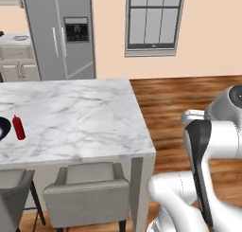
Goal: Move the hot dog bun to the plate on the dining table and place the condiment next to that plate. Then navigate to the fridge and take the sausage and place it on the plate as well.
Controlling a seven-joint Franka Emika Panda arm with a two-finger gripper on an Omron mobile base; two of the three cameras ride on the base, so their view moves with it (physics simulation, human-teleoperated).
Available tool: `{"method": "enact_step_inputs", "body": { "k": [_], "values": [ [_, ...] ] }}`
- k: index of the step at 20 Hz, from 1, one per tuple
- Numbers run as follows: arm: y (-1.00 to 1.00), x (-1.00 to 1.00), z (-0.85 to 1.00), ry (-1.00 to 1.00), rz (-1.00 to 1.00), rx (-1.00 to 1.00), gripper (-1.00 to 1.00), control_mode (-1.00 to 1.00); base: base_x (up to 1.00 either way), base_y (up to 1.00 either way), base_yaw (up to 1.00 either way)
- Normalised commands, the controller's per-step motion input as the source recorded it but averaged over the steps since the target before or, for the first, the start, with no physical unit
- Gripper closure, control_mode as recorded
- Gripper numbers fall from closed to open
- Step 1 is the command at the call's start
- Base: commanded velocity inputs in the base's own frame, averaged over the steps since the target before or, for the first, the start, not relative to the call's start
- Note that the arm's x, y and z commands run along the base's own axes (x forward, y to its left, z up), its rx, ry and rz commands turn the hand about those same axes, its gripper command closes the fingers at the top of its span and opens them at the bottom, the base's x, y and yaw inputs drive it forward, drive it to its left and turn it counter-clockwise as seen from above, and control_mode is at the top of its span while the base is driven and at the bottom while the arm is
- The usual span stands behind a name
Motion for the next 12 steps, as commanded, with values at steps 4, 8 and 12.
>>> {"method": "enact_step_inputs", "body": {
  "k": [4,8,12],
  "values": [
    [0.00,0.00,0.00,0.00,0.00,0.00,-1.00,1.00,0.56,-1.00,0.03],
    [0.00,0.00,0.00,0.00,0.00,0.00,-1.00,1.00,-0.05,-1.00,0.00],
    [0.00,0.00,0.00,0.00,0.00,0.00,-1.00,1.00,-0.29,-1.00,0.00]
  ]
}}
